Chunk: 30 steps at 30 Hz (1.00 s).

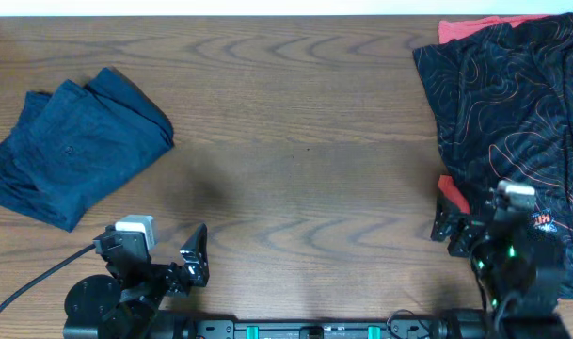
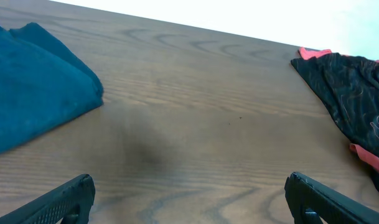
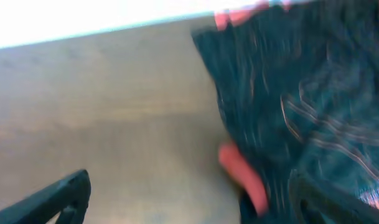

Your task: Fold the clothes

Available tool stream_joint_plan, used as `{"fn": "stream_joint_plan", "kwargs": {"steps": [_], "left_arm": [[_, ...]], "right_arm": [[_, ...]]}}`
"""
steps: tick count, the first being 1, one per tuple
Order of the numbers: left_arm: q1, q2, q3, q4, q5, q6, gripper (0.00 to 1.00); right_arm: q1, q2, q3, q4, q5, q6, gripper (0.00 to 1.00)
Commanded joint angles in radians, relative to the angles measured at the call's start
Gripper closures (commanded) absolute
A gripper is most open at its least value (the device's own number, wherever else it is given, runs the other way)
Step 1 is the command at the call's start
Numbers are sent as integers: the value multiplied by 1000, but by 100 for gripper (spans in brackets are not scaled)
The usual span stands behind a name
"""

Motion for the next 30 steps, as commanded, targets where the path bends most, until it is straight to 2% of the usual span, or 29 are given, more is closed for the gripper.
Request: {"fn": "stream_joint_plan", "kwargs": {"steps": [1,8,15,20,30], "left_arm": [[-4,-5,-6,1,-12,10,2],[-4,-5,-6,1,-12,10,2],[-4,-5,-6,1,-12,10,2],[-4,-5,-6,1,-12,10,2],[-4,-5,-6,1,-12,10,2]], "right_arm": [[1,-140,-123,91,-50,-82,1],[2,-325,-393,425,-50,-92,1],[2,-358,-597,695,-50,-113,1],[2,-358,-603,638,-34,-213,1],[6,-358,-603,639,-35,-215,1]]}}
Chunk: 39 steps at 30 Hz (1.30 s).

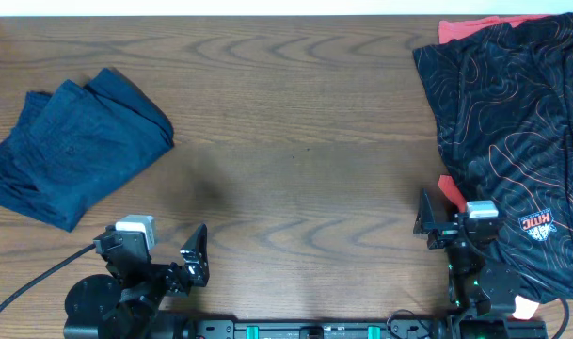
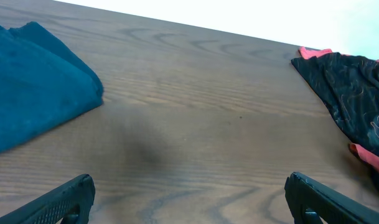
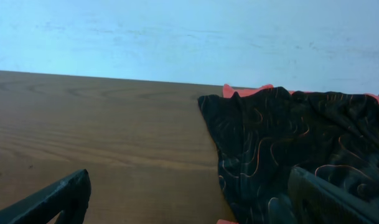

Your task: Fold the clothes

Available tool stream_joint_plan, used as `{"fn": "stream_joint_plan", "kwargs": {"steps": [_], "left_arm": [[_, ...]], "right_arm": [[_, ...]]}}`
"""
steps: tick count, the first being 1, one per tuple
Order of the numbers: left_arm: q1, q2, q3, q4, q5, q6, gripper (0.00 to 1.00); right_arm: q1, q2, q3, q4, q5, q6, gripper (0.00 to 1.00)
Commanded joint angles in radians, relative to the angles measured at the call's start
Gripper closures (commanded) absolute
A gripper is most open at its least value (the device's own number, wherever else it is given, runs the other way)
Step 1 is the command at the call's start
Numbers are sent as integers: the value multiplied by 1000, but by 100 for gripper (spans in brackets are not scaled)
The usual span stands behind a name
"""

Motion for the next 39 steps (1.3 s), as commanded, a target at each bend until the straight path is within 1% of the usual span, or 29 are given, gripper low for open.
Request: {"fn": "stream_joint_plan", "kwargs": {"steps": [1,24,26,28,31,33,35,39], "left_arm": [[-4,-5,-4,1,-12,10,2],[-2,-6,-4,1,-12,10,2],[8,-8,-4,-13,-41,34,2],[24,-18,-8,-39,-77,33,2],[43,-60,-48,-37,-121,33,2],[45,-99,-97,-15,-145,33,2],[45,-146,-172,41,-160,33,2],[45,-227,-328,211,-161,32,2]], "right_arm": [[6,-7,-2,-4,3,-22,1],[6,-7,-2,-4,3,-22,1],[6,-7,-2,-4,3,-22,1],[6,-7,-2,-4,3,-22,1],[6,-7,-2,-4,3,-22,1],[6,-7,-2,-4,3,-22,1],[6,-7,-2,-4,3,-22,1],[6,-7,-2,-4,3,-22,1]]}}
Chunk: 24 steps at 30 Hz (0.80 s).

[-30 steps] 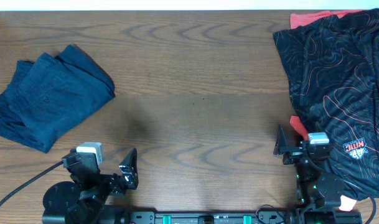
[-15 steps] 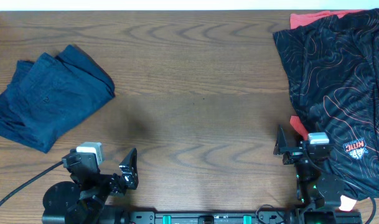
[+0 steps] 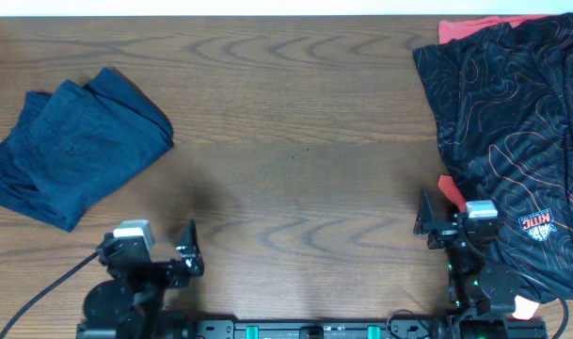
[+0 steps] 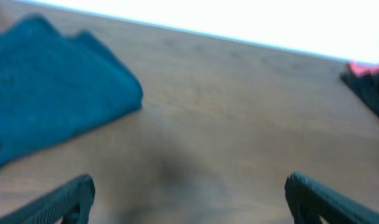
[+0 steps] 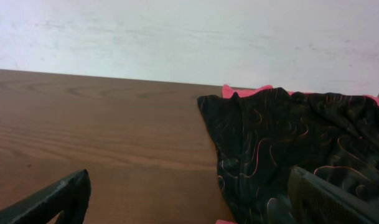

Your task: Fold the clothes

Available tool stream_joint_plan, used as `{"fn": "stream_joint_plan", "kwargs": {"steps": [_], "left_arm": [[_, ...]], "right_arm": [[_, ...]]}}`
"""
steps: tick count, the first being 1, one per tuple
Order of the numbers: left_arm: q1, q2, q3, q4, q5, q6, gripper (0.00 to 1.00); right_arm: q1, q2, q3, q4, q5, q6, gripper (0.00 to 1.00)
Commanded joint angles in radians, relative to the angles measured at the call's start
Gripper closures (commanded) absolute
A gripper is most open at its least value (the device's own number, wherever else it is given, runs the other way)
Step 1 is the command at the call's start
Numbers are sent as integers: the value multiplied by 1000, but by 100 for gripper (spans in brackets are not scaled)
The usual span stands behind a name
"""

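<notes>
A folded blue garment (image 3: 74,146) lies at the table's left; in the blurred left wrist view the same blue garment (image 4: 46,93) is at the upper left. A black shirt (image 3: 512,122) with thin red lines and red trim lies spread at the right, and the right wrist view has that shirt (image 5: 289,143) ahead on the right. My left gripper (image 3: 154,247) is at the near edge, right of and nearer than the blue garment, open and empty (image 4: 189,199). My right gripper (image 3: 460,221) stands open at the shirt's near left edge, holding nothing (image 5: 189,199).
Bare wooden table (image 3: 295,141) stretches between the two garments. A black cable (image 3: 32,282) runs off to the left from the left arm's base. A pale wall (image 5: 177,37) rises behind the table's far edge.
My left arm has shifted: its finger sits a little further left and its wrist view, now blurred, has the blue garment further right in frame. The right arm and both garments are unchanged.
At first my right gripper was over the shirt's near left edge, its view blurred, while the left arm rested. A second later the right gripper stood further left at the near edge, open. It has stayed there, and the left arm has now moved.
</notes>
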Motion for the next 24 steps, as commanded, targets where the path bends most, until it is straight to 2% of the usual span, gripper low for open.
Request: {"fn": "stream_joint_plan", "kwargs": {"steps": [1,7,13,24], "left_arm": [[5,-71,-148,143,-31,11,2],[5,-69,-322,457,-33,12,2],[5,-69,-455,682,-42,11,2],[5,-69,-535,694,-39,11,2]], "right_arm": [[6,-7,-2,-4,2,-16,1],[6,-7,-2,-4,2,-16,1],[6,-7,-2,-4,2,-16,1],[6,-7,-2,-4,2,-16,1]]}}
